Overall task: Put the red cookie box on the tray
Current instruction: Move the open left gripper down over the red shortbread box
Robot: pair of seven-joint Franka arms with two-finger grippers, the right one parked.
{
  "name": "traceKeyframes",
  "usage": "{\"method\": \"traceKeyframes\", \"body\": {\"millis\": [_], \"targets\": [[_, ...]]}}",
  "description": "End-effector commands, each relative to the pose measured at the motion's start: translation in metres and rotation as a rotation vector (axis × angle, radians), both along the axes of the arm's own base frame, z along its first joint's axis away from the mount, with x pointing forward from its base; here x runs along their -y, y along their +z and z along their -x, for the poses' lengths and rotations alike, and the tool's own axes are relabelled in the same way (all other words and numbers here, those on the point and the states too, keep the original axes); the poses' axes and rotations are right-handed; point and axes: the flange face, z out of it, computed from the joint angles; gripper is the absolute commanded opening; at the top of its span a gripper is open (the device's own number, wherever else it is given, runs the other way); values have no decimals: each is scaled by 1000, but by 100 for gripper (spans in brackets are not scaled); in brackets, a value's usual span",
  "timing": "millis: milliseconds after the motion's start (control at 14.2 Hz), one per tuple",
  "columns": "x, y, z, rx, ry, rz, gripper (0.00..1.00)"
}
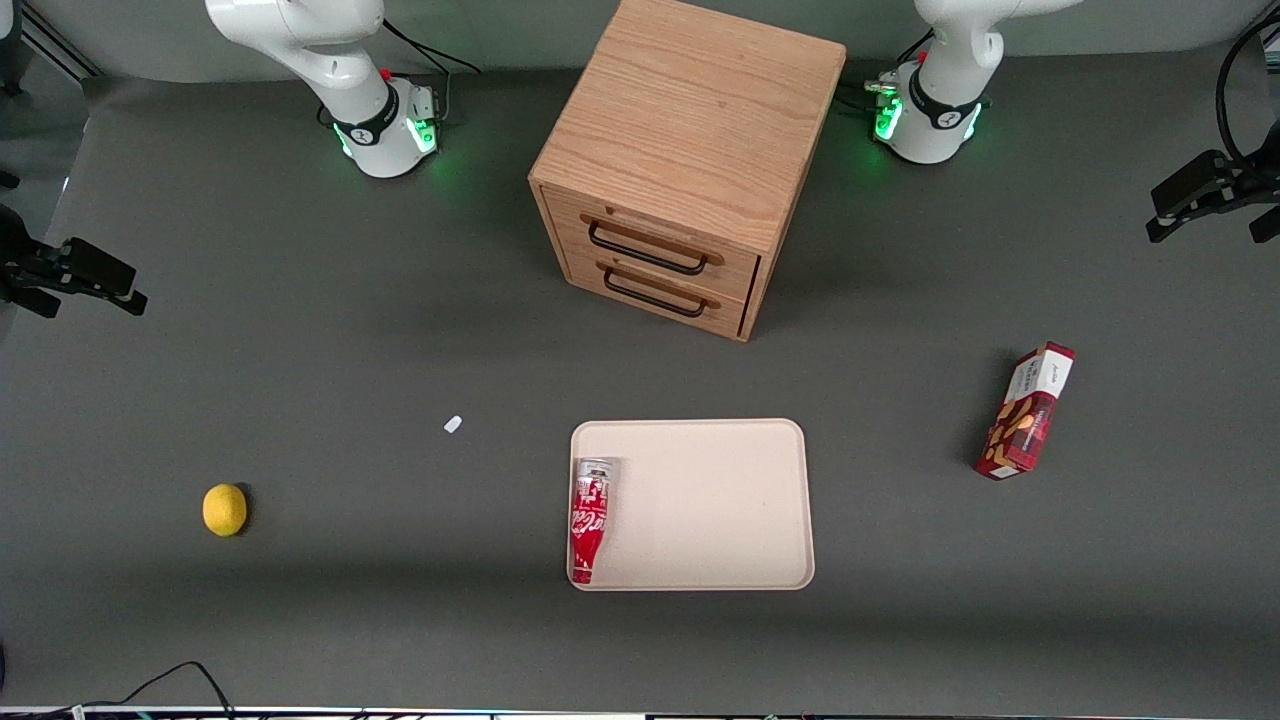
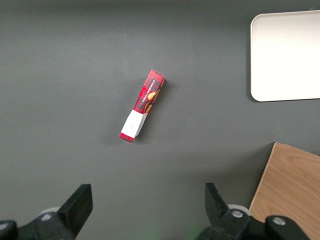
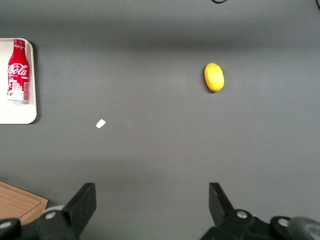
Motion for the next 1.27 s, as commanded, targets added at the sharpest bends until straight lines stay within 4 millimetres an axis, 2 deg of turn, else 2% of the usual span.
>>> {"method": "traceKeyframes", "body": {"millis": [0, 211, 422, 492, 703, 844, 984, 1055, 1195], "targets": [[3, 3, 3, -12, -6, 10, 100], [4, -2, -3, -8, -6, 10, 100], [4, -24, -20, -23, -10, 13, 100], [3, -37, -28, -35, -13, 13, 100], [5, -82, -51, -104, -33, 5, 100], [0, -128, -72, -120, -119, -4, 100], [-2, -162, -89, -126, -169, 0, 100], [-3, -176, -97, -121, -175, -8, 100], [-6, -220, -107, -112, -201, -52, 100]]}}
